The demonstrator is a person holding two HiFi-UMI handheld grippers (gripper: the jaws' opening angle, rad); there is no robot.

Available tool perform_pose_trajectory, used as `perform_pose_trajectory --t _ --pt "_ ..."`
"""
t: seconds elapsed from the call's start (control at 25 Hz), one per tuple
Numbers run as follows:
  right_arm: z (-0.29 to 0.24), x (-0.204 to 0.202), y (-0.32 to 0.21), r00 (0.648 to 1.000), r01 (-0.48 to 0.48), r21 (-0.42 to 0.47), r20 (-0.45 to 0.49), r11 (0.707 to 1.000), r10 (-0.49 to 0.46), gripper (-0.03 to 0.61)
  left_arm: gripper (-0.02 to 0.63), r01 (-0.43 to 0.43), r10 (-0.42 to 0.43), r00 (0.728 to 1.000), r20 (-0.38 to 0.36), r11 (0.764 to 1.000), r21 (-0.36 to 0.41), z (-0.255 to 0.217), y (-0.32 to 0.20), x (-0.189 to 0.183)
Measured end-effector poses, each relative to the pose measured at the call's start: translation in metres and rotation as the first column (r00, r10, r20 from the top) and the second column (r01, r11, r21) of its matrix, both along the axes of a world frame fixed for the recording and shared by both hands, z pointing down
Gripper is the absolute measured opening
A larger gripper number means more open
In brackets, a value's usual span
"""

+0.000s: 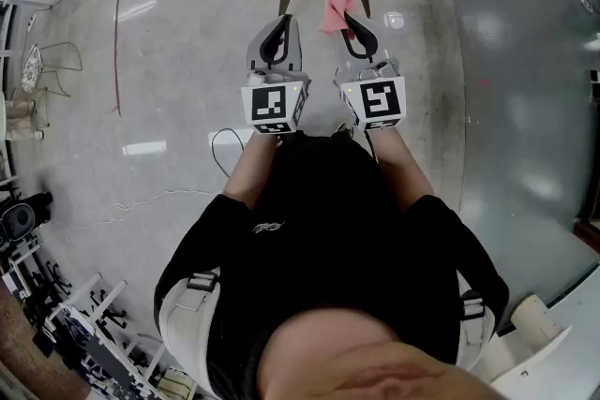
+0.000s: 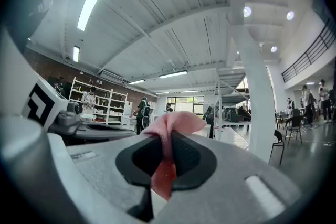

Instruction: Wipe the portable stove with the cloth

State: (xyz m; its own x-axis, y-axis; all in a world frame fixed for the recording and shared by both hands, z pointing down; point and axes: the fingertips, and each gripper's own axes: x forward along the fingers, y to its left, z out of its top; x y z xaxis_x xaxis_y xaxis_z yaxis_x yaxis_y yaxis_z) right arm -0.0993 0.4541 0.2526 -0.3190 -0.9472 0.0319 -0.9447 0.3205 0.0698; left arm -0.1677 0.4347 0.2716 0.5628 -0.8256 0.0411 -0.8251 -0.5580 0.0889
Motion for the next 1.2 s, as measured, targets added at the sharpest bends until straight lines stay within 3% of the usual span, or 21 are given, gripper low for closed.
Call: perform_pose_trajectory --t 0.2,0.4,0.6,0.92,1.2 --pt "0.002 -0.004 -0.010 1.000 -0.011 0.012 -0.017 1.000 0.011 0.029 0.000 -0.010 0.010 1.000 -0.014 1.000 0.007 0.003 -0.011 -0.006" --pt "0.022 -0.028 -0.014 0.998 -0.022 -0.019 -0.051 1.000 0.021 0.029 0.000 -0.029 0.027 0.999 -0.043 0.998 -0.047 0.021 -0.016 -0.030" --pt "0.049 -0.056 -0.026 0.998 -0.035 -0.082 -0.063 0.996 0.030 0.035 0.000 -0.061 0.057 0.998 -0.039 0.992 -0.113 0.046 -0.026 -0.061" --pt "0.085 -0.078 -0.040 0.991 -0.095 -0.174 -0.108 0.980 0.077 0.040 0.000 -0.136 0.134 0.991 -0.024 0.979 -0.155 0.073 -0.039 -0.095" --pt "0.095 -0.092 -0.062 0.990 -0.059 -0.192 -0.137 0.980 0.033 0.040 0.000 -0.148 0.141 0.989 -0.052 0.972 -0.184 0.086 -0.062 -0.103"
